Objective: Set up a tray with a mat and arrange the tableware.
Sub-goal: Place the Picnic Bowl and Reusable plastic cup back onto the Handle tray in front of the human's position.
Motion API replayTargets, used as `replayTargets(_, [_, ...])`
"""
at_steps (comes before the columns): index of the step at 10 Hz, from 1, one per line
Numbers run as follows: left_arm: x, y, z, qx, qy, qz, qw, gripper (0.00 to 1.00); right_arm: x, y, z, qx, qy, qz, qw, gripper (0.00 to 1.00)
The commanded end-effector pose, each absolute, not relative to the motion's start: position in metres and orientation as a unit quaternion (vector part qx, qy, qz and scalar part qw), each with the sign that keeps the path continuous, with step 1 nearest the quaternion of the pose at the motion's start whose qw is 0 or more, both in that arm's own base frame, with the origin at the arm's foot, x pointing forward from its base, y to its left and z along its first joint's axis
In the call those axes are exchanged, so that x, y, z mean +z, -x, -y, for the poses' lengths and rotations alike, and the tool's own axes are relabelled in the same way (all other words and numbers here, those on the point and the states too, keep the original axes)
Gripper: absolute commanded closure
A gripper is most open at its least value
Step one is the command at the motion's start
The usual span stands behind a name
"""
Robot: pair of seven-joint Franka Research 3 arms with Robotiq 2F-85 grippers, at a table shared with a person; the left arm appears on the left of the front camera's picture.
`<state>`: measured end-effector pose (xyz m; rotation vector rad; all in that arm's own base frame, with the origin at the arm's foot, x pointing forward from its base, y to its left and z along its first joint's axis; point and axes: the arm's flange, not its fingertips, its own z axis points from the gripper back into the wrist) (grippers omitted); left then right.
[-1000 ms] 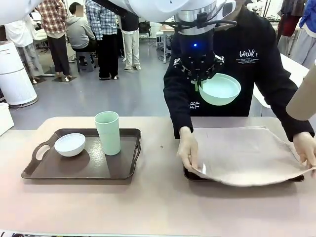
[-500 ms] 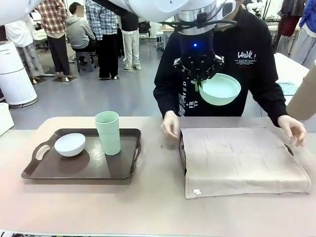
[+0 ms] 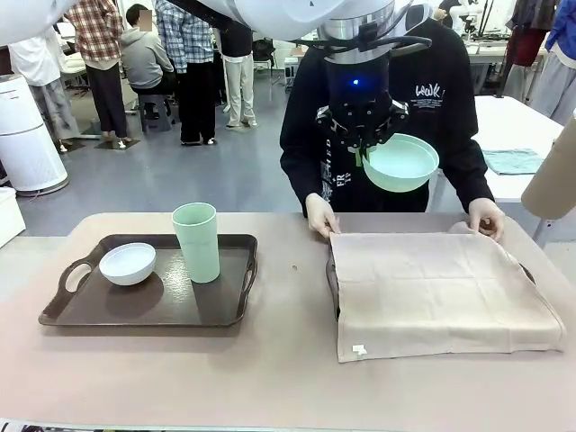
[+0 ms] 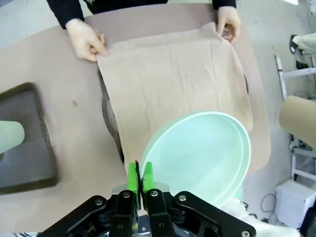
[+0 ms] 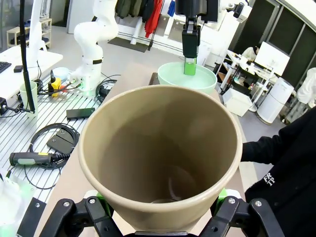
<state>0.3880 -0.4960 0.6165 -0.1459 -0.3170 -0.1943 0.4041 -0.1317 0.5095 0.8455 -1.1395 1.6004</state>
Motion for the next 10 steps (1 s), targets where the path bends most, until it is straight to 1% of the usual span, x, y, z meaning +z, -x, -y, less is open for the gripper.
replayTargets(1, [0.619,-0.388,0.495,-0.098,0.070,0.162,0.979,1.00,0.508,-0.404,0.131,0.662,-0.344,0.466,0.476,1.00])
replayTargets(8, [0.619,-0.388,0.495,-0.098,0.070,0.162,0.979,1.00,0.508,-0.404,0.131,0.662,-0.344,0.466,0.476,1.00])
replayTargets(9, [0.619,-0.388,0.495,-0.098,0.070,0.162,0.979,1.00,0.510,-0.404,0.132,0.656,-0.347,0.467,0.481,0.14])
replayTargets(10, [0.617,-0.388,0.496,-0.097,0.072,0.157,0.980,0.96,0.483,-0.435,0.120,0.656,-0.375,0.429,0.495,0.14])
